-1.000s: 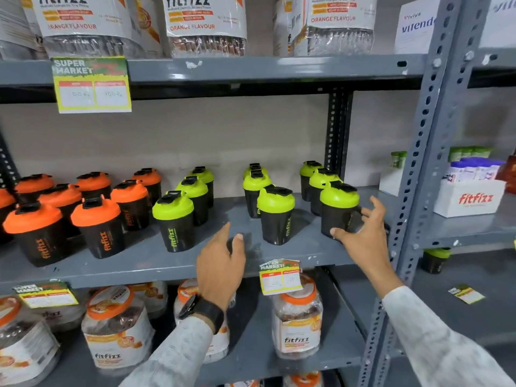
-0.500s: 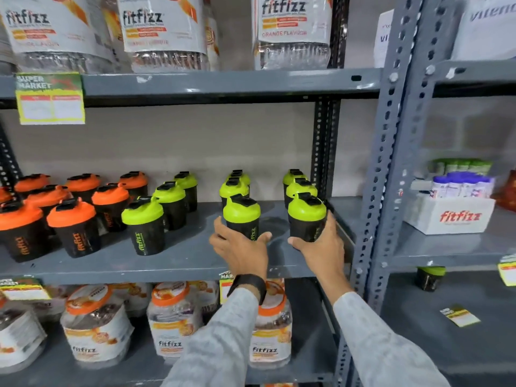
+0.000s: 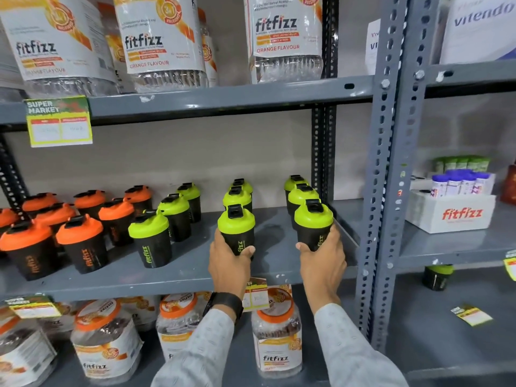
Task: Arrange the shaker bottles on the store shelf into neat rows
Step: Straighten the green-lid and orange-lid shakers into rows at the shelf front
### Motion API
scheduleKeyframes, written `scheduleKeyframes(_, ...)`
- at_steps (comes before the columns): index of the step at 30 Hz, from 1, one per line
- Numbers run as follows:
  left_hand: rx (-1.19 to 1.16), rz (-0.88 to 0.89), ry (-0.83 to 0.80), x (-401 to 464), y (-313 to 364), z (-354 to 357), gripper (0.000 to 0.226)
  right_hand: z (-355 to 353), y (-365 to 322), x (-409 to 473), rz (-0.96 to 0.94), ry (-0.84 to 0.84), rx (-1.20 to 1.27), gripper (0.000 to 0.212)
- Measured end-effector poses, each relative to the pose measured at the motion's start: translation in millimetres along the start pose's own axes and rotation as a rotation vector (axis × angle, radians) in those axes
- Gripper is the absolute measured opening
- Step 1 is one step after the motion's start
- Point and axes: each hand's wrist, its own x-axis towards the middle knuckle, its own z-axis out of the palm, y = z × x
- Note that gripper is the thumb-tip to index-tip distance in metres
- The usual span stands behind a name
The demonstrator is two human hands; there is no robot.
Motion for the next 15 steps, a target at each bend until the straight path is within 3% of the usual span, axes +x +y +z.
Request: scheduleKeyframes(15,-0.021,-0.006,-0.098,7.3,-3.7,-9.9,0.075,-7.2,3.6,7.6,-0.035,-0.061,-0.072,0.097)
